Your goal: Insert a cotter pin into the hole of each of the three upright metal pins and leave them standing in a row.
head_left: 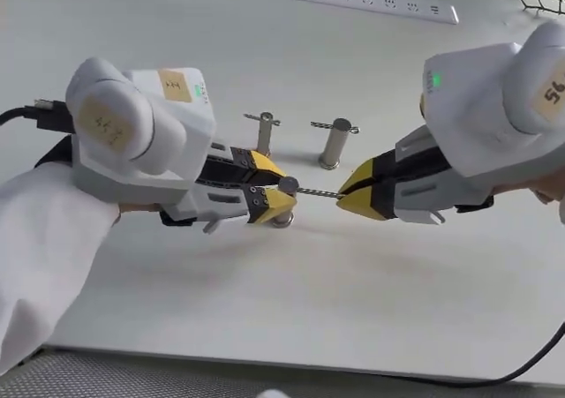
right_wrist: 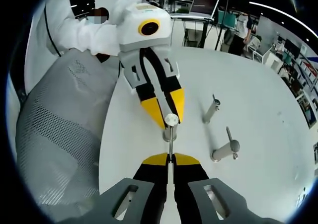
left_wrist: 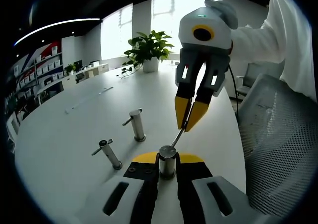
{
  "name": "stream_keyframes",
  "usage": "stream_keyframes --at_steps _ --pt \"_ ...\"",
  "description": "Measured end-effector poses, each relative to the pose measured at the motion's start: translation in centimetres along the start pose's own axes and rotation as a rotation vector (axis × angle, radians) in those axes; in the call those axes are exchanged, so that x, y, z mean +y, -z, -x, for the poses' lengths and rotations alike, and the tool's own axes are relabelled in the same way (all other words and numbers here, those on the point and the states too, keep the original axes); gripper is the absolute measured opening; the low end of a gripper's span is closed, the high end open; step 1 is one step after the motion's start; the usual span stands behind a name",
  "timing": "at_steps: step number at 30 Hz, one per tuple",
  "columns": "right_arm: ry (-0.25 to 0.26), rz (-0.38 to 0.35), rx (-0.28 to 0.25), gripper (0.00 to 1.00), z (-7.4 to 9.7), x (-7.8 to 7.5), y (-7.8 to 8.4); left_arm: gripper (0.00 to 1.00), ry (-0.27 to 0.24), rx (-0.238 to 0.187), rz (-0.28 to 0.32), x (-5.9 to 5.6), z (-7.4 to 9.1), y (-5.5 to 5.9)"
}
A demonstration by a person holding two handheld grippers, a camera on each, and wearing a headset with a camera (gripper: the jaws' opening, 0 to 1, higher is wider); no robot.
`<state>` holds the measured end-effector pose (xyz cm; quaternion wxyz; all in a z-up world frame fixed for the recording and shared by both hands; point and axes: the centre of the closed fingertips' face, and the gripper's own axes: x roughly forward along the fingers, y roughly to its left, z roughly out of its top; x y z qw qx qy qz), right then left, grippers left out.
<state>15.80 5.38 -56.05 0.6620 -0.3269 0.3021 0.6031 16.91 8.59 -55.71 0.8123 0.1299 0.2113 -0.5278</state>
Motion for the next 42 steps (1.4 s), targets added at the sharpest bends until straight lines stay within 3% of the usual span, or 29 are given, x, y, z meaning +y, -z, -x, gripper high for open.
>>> stream_keyframes --at_steps 8,17,20,21,24,31,34,36,42 --pt "0.011 0.0 0.015 0.0 -1.1 0.1 -0.4 0.11 -0.001 0.002 -0.005 0.1 0.0 0.0" --pt "0.015 0.073 0.036 0.0 -2.3 -0.4 -1.5 0.11 0.002 0.003 -0.007 0.1 -0.1 0.1" --pt "0.024 0.036 0.01 0.0 -2.3 -0.6 -1.9 0.11 0.002 0.004 -0.008 0.1 -0.1 0.1" --pt "0.029 0.035 -0.007 0.04 -2.2 -0.6 -2.1 0.11 0.002 0.005 -0.013 0.1 -0.1 0.1" --pt "0.053 0.046 0.01 0.21 -1.8 -0.9 -1.7 0.12 0.0 0.004 -0.016 0.1 -0.1 0.1" --pt "0.025 0.011 0.031 0.08 -1.0 -0.8 -0.4 0.16 -0.011 0.0 -0.01 0.5 0.0 0.1" --pt "0.026 0.017 0.028 0.07 -1.0 -0.9 -0.4 0.17 -0.012 0.0 -0.007 0.5 0.0 0.1" --pt "0.012 0.016 0.02 0.0 -1.0 -0.7 -0.5 0.17 -0.012 0.001 -0.006 0.5 0.0 0.1" --pt "-0.003 0.013 0.017 0.0 -1.4 -0.5 -0.8 0.17 -0.011 -0.001 -0.001 0.5 0.0 0.1"
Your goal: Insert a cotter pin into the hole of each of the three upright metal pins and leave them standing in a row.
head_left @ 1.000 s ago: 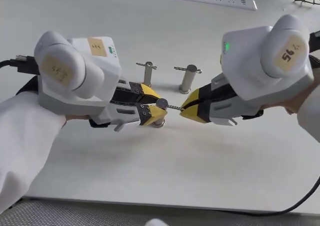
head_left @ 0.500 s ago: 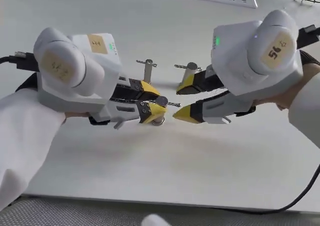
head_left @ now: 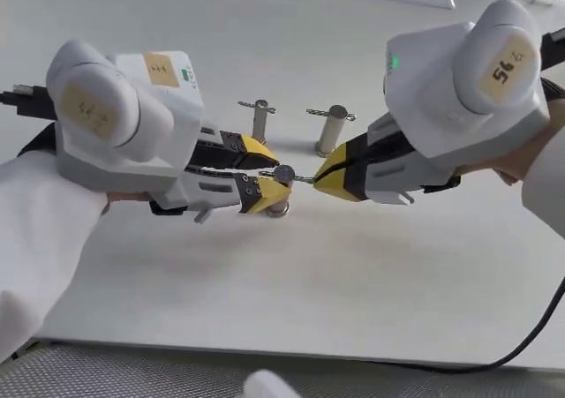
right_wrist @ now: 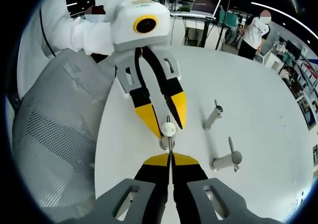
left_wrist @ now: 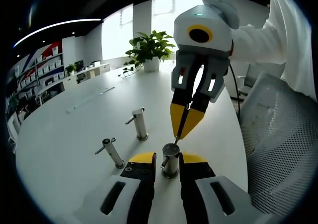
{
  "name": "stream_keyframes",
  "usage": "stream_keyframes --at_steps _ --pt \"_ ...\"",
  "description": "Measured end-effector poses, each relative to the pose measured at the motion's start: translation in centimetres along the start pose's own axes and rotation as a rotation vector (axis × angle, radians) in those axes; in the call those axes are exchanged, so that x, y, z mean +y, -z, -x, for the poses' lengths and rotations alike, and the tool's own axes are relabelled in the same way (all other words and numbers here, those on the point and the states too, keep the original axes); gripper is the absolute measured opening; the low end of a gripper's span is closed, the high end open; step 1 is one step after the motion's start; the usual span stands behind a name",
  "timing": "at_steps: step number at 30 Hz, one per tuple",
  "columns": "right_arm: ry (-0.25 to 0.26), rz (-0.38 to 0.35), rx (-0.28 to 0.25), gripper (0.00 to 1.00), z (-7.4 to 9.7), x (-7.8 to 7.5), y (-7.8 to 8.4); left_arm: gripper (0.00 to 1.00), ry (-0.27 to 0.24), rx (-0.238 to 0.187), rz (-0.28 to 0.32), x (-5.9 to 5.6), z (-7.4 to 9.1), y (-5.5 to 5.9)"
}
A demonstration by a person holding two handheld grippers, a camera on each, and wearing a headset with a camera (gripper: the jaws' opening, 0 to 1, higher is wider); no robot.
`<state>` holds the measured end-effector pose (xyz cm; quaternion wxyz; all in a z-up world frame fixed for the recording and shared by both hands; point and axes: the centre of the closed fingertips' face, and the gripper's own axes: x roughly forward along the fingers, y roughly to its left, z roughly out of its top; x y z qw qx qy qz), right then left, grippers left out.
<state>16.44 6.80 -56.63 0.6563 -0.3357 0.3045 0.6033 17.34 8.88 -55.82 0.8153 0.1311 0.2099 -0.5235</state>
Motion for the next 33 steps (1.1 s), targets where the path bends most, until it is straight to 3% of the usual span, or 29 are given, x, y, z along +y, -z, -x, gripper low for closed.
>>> stream_keyframes --at_steps 10,16,19,21,28,31,33 --pt "-0.005 0.012 -0.004 0.0 -0.5 0.1 -0.7 0.19 0.009 -0.005 0.009 -0.2 0.0 0.0" --pt "-0.004 0.015 -0.014 0.01 -0.8 0.1 -1.0 0.31 0.034 -0.013 0.023 -0.7 0.0 0.0" --pt "0.004 -0.002 -0.023 0.11 -0.7 0.0 -1.0 0.37 0.035 -0.016 0.03 -0.6 0.0 0.1" --pt "0.02 -0.022 -0.038 0.16 -0.7 -0.3 -1.1 0.44 0.028 -0.026 0.037 -0.4 0.1 0.0" --pt "0.015 -0.091 -0.094 0.21 -1.1 -0.1 -1.6 0.88 0.01 0.002 0.024 -0.2 1.5 -0.1" --pt "0.004 -0.119 -0.115 0.23 -1.6 0.3 -1.9 0.98 0.015 -0.008 0.049 -0.3 2.3 0.0" --pt "0.001 -0.119 -0.121 0.24 -2.1 0.5 -2.0 0.99 0.025 -0.005 0.066 -0.5 2.8 0.3"
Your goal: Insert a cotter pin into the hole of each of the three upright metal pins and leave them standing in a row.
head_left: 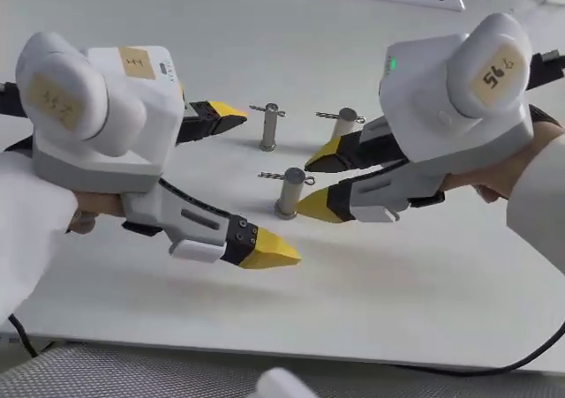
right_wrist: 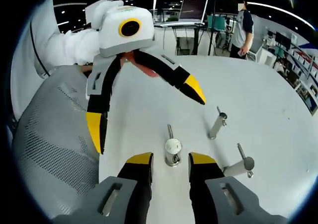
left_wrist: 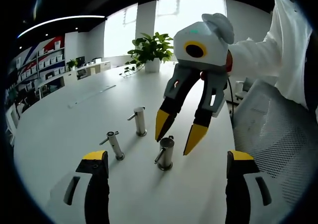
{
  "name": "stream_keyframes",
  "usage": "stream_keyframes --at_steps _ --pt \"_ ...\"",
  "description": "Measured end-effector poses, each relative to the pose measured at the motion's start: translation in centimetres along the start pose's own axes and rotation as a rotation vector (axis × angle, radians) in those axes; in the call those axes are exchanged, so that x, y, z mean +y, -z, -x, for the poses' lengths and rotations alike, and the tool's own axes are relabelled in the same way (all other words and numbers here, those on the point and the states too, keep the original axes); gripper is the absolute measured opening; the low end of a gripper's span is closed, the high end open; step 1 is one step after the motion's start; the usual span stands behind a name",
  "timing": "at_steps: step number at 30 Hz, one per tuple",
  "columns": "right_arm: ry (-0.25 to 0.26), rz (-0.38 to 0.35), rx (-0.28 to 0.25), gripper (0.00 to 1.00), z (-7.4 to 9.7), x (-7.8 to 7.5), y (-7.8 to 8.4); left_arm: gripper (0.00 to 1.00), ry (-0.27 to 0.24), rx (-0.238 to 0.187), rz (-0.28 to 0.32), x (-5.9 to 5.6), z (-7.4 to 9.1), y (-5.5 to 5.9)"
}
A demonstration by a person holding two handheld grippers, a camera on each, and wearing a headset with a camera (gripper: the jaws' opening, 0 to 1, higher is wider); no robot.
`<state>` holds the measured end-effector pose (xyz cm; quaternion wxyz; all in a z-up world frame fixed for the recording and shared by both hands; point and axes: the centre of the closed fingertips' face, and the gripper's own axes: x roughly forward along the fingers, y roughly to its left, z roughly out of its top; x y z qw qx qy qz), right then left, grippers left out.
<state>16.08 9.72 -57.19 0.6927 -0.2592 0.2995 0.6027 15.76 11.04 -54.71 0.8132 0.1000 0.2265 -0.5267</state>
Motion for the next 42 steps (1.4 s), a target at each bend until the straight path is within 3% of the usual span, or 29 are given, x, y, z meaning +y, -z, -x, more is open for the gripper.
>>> stream_keyframes --at_steps 12,18,24,26,29,33,37,39,42 --pt "0.022 -0.01 -0.016 0.2 -1.9 -0.4 -0.3 0.99 -0.026 0.005 0.062 -0.3 1.8 1.1" --pt "-0.002 -0.003 -0.032 0.1 -2.0 -0.1 -0.6 0.99 -0.047 0.0 0.093 -0.2 2.5 1.0" --pt "0.014 0.039 -0.045 0.09 -1.4 0.0 -0.8 0.99 -0.048 -0.001 0.105 -0.4 2.9 1.0" --pt "0.02 0.056 -0.046 0.09 -1.1 0.0 -0.7 0.99 -0.053 0.007 0.107 -0.4 3.0 1.1" --pt "0.013 0.043 -0.103 0.09 0.0 -0.4 -0.8 0.99 -0.058 0.012 0.11 -0.5 3.2 1.3" --pt "0.008 0.071 -0.134 0.09 2.0 -1.2 -0.5 0.99 -0.056 0.013 0.121 -0.7 3.3 1.4" --pt "0.024 0.078 -0.129 0.09 3.9 -2.8 1.4 0.99 -0.062 0.031 0.115 -0.8 3.3 1.7" --pt "0.039 0.059 -0.126 0.09 4.5 -3.5 2.2 0.99 -0.08 0.021 0.108 -0.5 3.4 1.5" --pt "0.069 0.038 -0.119 0.09 5.6 -4.9 3.6 0.99 -0.082 -0.026 0.157 -0.4 3.6 0.9"
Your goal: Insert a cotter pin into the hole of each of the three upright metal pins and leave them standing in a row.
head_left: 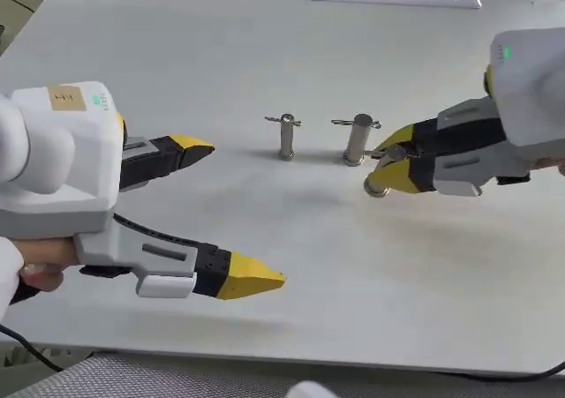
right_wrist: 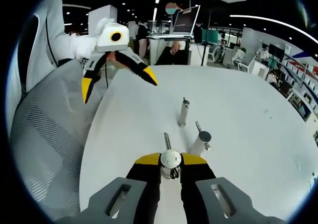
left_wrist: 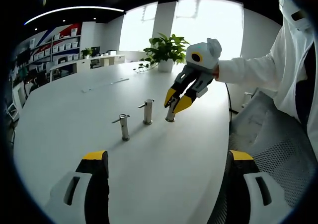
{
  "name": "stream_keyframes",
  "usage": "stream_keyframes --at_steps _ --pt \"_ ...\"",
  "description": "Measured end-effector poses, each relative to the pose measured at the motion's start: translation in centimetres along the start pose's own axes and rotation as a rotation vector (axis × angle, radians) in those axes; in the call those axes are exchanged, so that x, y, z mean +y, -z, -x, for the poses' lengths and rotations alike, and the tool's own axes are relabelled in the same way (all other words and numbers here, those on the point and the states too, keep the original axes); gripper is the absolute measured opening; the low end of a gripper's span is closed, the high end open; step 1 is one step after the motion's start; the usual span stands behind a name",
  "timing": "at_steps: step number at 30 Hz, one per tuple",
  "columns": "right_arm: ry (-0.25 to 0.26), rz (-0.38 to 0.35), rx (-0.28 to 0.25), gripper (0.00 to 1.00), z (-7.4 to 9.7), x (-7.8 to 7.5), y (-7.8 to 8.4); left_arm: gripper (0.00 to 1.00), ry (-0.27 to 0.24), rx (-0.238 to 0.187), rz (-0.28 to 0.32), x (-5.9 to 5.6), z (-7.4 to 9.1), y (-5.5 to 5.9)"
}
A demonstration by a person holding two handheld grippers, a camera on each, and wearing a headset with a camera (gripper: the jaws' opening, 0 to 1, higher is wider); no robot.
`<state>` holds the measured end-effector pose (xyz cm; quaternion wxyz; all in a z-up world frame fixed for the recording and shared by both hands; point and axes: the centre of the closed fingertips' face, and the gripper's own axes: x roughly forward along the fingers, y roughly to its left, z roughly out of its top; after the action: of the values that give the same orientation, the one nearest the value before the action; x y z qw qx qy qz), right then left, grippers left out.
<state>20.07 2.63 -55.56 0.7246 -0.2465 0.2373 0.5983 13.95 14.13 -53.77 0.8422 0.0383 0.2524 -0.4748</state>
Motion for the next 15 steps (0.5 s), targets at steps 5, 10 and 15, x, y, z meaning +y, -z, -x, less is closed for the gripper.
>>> stream_keyframes --at_steps 5,10,15 --pt "0.049 -0.025 0.011 0.09 1.1 -2.1 1.3 0.99 -0.013 0.0 0.008 0.2 0.3 0.1" --pt "0.072 -0.026 0.014 0.09 1.6 -3.7 1.9 0.99 -0.017 0.01 0.021 0.1 0.5 0.7" --pt "0.063 -0.029 0.016 0.09 1.7 -4.4 2.3 0.98 -0.018 0.019 0.033 -0.1 0.7 1.0"
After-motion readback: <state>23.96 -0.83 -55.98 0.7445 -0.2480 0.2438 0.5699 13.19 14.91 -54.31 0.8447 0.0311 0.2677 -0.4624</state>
